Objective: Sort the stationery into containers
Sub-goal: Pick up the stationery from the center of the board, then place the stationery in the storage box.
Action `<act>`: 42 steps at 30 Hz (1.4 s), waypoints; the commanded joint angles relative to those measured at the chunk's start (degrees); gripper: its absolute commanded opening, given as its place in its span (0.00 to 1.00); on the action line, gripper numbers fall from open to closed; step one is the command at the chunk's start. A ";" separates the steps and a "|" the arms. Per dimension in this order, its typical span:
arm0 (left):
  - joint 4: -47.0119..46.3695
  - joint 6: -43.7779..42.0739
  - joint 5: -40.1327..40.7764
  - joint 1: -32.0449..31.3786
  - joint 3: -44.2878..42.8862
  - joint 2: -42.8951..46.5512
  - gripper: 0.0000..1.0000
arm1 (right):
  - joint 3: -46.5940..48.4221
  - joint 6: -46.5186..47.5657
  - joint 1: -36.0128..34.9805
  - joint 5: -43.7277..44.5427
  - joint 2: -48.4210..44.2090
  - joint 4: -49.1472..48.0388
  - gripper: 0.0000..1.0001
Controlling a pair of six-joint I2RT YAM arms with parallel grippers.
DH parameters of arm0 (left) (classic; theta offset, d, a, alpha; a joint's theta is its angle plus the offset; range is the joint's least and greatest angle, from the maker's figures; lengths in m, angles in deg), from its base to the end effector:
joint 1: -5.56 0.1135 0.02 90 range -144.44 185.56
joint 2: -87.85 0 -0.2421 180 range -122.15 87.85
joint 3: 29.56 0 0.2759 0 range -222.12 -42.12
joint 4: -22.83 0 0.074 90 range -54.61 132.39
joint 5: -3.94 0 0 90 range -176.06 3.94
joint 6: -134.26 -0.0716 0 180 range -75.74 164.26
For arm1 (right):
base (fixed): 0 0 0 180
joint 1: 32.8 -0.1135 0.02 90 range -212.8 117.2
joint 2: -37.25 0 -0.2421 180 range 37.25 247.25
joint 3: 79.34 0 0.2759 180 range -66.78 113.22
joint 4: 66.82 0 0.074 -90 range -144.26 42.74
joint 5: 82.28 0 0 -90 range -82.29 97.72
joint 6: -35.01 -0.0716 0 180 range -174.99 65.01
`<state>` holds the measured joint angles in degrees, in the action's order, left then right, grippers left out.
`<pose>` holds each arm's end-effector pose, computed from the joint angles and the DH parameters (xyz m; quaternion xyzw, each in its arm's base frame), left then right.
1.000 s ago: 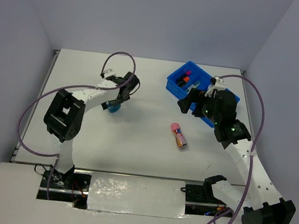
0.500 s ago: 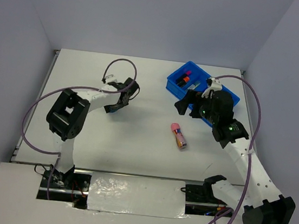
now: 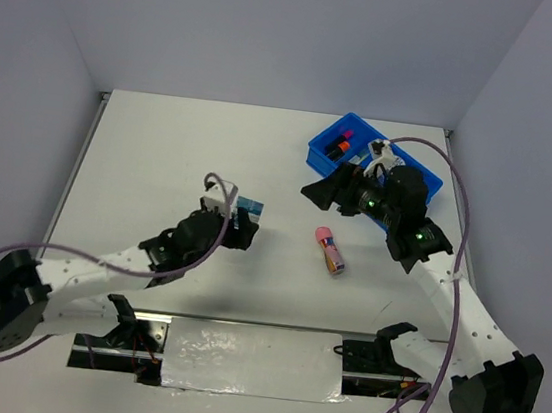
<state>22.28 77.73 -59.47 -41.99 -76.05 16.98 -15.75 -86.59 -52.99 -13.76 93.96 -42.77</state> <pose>0.2384 -0.2132 0.1726 -0.0246 0.8246 -0.1986 0.5291 0.2682 0.1266 0.3074 -0.0315 0.7977 0.3896 0.4592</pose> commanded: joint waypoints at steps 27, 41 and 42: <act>-19.33 -24.24 -35.91 0.35 11.00 29.65 0.00 | 8.73 -8.05 -29.47 9.51 10.26 -2.88 0.90; -17.13 -24.78 -30.73 0.35 10.11 30.18 0.26 | 9.27 -5.93 -32.20 12.70 10.79 0.12 0.00; -16.61 -24.34 -27.76 0.35 9.85 30.18 0.53 | 8.83 -5.94 -32.11 11.99 10.71 -0.58 0.00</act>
<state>9.59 54.57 -93.50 -41.88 -62.67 46.57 -8.37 -92.86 -84.15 0.40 105.26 -41.46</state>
